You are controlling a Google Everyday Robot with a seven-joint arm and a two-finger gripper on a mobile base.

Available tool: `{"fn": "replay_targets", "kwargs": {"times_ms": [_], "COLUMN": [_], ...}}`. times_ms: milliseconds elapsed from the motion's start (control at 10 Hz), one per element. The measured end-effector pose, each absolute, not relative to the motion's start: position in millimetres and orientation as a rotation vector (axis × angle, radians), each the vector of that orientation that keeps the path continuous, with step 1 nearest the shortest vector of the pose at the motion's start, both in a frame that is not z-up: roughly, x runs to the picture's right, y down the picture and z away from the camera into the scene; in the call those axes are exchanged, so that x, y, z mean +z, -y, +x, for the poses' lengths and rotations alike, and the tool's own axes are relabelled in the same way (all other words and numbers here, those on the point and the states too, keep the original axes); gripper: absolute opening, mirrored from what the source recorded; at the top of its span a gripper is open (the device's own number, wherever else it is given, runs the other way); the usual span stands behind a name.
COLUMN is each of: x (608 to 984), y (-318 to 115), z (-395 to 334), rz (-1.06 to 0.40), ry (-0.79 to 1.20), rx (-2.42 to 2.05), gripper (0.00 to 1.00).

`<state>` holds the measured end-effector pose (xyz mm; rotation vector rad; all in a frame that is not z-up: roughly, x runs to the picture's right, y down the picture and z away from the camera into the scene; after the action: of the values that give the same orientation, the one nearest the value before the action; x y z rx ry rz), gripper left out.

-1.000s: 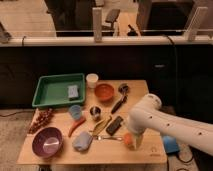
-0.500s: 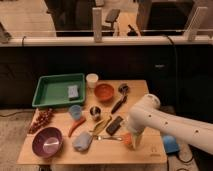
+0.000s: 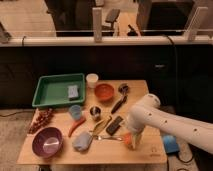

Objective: Place apple in metal cup

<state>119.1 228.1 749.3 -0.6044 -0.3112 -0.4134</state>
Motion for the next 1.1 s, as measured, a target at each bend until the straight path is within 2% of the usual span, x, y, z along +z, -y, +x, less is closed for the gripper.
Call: {"fn": "replay_targets", "kwargs": {"times_ms": [1100], "x": [757.2], "y": [-230.7], "z": [117.9], "rz": [-0.613], "ry": [0.361], "rx": [-0.402], "gripper": [0.80]}}
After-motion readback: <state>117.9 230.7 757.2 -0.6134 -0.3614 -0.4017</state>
